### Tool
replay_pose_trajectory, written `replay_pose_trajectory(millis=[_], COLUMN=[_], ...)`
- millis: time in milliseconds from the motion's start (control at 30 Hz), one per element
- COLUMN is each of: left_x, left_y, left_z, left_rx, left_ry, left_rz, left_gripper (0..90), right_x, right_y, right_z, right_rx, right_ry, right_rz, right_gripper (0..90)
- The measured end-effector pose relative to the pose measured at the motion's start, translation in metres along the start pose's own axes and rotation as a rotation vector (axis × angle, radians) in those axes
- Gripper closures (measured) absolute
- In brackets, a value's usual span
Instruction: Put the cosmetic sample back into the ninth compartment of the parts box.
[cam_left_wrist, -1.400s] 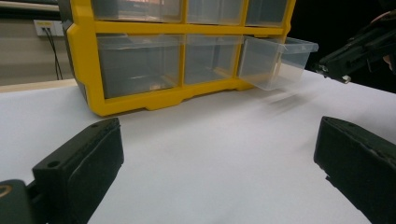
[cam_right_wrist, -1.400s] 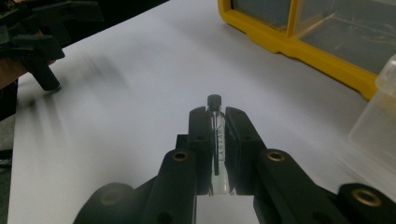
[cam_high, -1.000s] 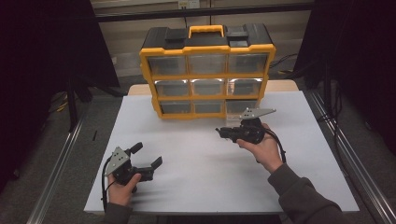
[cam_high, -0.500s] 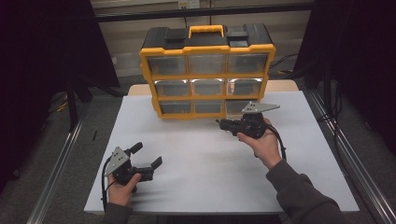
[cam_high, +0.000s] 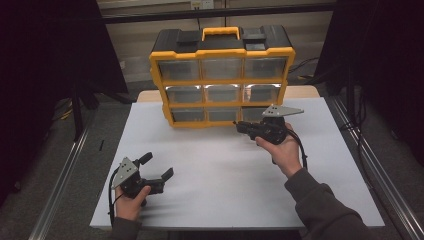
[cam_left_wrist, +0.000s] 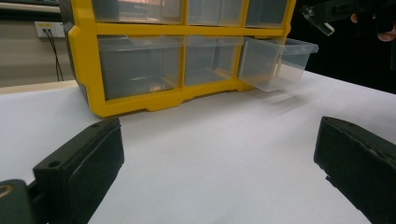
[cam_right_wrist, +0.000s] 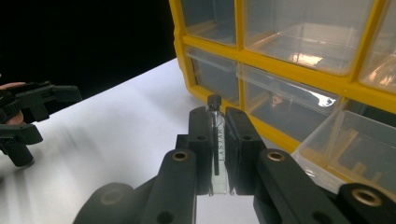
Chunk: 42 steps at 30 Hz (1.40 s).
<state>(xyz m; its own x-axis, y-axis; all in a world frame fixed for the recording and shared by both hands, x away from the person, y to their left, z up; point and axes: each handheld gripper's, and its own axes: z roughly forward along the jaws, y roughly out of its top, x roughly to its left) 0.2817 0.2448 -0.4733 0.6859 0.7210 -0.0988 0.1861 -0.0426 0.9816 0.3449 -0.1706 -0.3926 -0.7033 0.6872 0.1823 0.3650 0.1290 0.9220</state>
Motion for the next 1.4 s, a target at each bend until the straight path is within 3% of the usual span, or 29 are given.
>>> replay_pose_trajectory(millis=[33, 100, 200, 267, 300, 567, 667, 767, 800, 1200, 1300, 1400], left_x=[0.000, 0.003, 0.001, 0.001, 0.002, 0.001, 0.004, 0.003, 0.000, 0.000, 0.001, 0.004], left_y=[0.000, 0.000, 0.000, 0.000, 0.000, 0.000, 0.001, 0.001, 0.000, 0.000, 0.000, 0.001], left_z=[0.000, -0.002, 0.000, 0.000, -0.002, 0.000, -0.003, -0.003, -0.001, 0.000, 0.000, -0.003], left_rx=[-0.003, 0.022, 0.000, 0.000, 0.015, 0.000, 0.024, 0.022, -0.003, -0.008, 0.000, 0.021], left_ry=[0.001, -0.003, 0.000, 0.001, -0.007, 0.002, 0.005, 0.000, 0.005, -0.001, 0.003, 0.006], left_rz=[-0.004, 0.032, 0.001, 0.001, 0.022, 0.002, 0.044, 0.034, 0.001, -0.005, 0.005, 0.043], left_gripper=[1.9, 1.8, 1.8, 1.9, 1.9, 1.8, 1.8, 1.8, 1.8, 1.8, 1.8, 1.8], right_x=[0.000, 0.000, 0.000, 0.000, 0.000, -0.006, -0.007, -0.009, -0.010, -0.016, -0.018, -0.020], right_y=[0.000, 0.002, 0.004, 0.006, 0.007, 0.009, 0.010, 0.011, 0.012, 0.021, 0.022, 0.023], right_z=[0.000, 0.000, 0.000, 0.000, 0.000, 0.000, -0.001, -0.002, -0.002, -0.002, -0.002, -0.002], right_rx=[0.000, -0.004, -0.007, -0.012, -0.018, -0.040, -0.041, -0.042, -0.042, -0.038, -0.047, -0.050], right_ry=[0.000, -0.001, -0.001, -0.002, -0.003, -0.024, -0.028, -0.036, -0.037, -0.064, -0.074, -0.082], right_rz=[0.000, 0.002, -0.004, -0.009, -0.009, 0.004, 0.003, 0.002, 0.002, -0.005, 0.000, 0.003], right_gripper=[82.3, 82.3, 82.3, 82.3, 82.3, 82.2, 82.3, 82.2, 82.3, 82.2, 82.2, 82.2])
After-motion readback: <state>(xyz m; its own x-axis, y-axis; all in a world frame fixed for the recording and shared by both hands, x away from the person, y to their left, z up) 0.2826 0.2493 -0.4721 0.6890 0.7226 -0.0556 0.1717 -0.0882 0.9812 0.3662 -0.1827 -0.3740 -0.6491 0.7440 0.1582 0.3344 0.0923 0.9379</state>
